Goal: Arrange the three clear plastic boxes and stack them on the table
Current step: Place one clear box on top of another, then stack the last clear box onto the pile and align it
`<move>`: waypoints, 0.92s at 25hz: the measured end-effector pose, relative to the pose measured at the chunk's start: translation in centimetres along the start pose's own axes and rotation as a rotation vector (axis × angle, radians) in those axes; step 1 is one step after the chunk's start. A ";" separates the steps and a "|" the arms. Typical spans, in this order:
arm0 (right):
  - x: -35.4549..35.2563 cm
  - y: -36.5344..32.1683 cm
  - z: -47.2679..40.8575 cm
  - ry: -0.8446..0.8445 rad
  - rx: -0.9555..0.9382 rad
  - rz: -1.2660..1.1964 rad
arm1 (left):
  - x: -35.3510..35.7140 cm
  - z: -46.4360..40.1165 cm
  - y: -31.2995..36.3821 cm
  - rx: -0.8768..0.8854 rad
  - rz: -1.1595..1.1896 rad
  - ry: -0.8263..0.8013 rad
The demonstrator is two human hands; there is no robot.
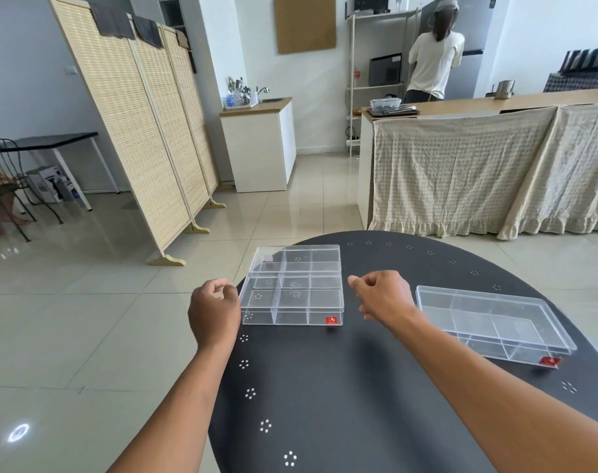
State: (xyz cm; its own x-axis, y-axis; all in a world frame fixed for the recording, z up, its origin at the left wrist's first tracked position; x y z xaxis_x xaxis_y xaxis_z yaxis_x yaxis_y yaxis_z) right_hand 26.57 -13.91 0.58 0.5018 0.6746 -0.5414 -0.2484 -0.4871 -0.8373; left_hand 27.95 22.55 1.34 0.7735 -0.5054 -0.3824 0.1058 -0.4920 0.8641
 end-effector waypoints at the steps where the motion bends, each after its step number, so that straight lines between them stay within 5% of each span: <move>1: -1.8 -0.3 0.4 0.023 -0.020 -0.010 | -0.9 0.9 1.5 0.061 0.030 0.043; 4: -7.6 -0.4 1.5 0.094 -0.053 -0.064 | -1.4 4.8 6.5 0.199 0.113 -0.017; 7: -14.6 1.7 1.7 0.206 -0.074 -0.063 | 1.4 10.3 10.8 0.253 0.135 -0.265; 13: -25.4 10.2 0.0 0.384 0.041 -0.062 | 8.3 21.0 13.8 0.117 0.158 -0.638; 23: -26.5 18.2 -4.1 0.322 0.150 -0.006 | 15.8 27.0 13.5 0.109 0.028 -0.658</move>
State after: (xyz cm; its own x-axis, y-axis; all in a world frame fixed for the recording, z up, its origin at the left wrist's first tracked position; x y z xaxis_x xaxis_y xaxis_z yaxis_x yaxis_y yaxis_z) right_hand 12.14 -42.90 0.00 0.7332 0.4560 -0.5044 -0.3518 -0.3803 -0.8553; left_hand 24.74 -11.21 -1.83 0.2292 -0.8290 -0.5102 0.0013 -0.5239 0.8518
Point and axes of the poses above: each hand's wrist, its own z-axis away from the middle knuckle, its own x-axis out of the palm, y = z × x, the point moved 10 cm from there along -z, towards the middle knuckle, and after that the axes turned 15 degrees about y, right-handed, at the moved point
